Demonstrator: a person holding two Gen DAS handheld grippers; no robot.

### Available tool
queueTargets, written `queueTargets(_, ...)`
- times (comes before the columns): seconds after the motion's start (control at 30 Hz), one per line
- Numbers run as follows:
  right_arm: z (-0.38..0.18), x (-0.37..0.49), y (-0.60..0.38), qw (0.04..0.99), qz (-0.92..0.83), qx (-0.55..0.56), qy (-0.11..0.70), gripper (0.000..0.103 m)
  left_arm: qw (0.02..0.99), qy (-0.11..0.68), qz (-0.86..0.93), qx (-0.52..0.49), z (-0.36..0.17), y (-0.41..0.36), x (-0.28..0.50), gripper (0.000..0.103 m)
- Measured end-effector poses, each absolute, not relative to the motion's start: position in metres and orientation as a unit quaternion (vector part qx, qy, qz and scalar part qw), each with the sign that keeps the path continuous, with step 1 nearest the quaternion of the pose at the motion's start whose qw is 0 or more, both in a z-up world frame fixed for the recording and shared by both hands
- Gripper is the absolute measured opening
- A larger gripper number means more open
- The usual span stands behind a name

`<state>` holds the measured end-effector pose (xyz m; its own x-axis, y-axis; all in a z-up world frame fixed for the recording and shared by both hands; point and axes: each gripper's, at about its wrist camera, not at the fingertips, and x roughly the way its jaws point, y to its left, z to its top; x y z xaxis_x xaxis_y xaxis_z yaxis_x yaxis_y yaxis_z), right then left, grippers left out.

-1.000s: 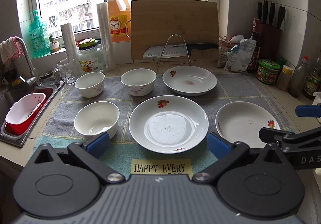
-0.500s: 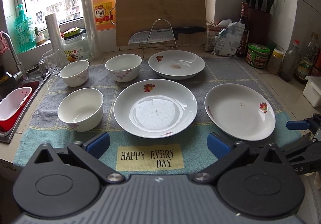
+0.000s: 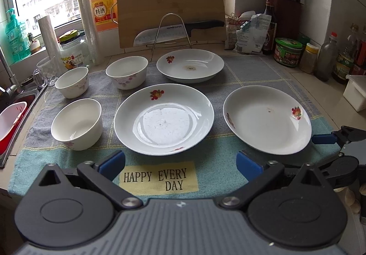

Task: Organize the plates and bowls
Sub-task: 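Reach the left gripper to a white flower-print plate and grasp its rim, then lift the plate with the left gripper and carry it toward the sauce jars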

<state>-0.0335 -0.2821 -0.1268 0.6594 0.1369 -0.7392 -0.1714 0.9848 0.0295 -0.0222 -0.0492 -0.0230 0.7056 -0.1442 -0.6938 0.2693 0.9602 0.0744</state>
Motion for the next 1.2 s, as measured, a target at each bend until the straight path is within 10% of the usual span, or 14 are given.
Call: queueTargets(1.2,-0.149,-0.034,-0.286,0.929,0.135,-0.051,0.340,0.103,0.787,0.424,-0.404,0.195,-0.058,-0.161,0.147,0.102)
